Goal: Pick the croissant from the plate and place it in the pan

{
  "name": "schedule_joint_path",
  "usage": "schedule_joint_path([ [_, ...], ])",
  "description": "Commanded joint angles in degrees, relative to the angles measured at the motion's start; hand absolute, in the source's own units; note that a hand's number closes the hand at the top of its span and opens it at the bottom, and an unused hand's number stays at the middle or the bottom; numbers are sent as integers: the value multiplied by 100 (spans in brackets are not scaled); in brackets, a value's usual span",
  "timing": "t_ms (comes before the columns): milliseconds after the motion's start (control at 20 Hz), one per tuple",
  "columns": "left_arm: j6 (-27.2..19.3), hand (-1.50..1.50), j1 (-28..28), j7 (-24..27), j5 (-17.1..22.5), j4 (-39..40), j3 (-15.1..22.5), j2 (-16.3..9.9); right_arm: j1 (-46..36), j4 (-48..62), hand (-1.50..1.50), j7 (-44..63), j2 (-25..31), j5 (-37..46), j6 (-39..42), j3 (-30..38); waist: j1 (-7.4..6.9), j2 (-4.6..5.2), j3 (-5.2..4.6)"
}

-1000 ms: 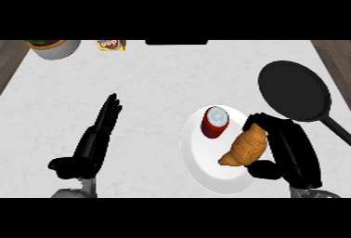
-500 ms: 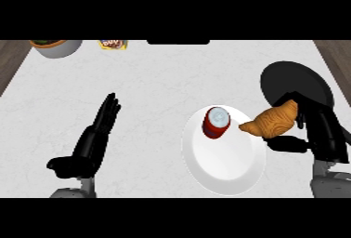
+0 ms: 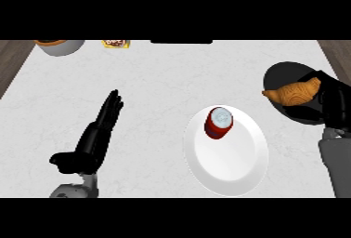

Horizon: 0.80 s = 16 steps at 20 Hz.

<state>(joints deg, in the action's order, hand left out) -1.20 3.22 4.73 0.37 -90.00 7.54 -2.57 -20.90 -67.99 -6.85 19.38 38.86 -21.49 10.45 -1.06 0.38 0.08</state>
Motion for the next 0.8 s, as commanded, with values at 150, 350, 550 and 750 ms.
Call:
schedule_joint_path([
  [150,22,0,-2,193,-57,167,106,125,-1152,2346,150,-1739,396,-825,-813,1116,-91,45,11],
  [350,160,0,-136,-67,-27,-206,158,-23,-1906,3651,150,-2225,815,-930,-814,1448,-188,58,14],
  [550,273,0,0,254,2,194,39,-67,-2181,4461,150,-2801,925,-989,-1023,1647,-224,107,18],
  [750,194,0,45,146,-138,-34,347,120,-2233,5224,-150,-1445,1225,-216,-131,962,-515,198,13],
])
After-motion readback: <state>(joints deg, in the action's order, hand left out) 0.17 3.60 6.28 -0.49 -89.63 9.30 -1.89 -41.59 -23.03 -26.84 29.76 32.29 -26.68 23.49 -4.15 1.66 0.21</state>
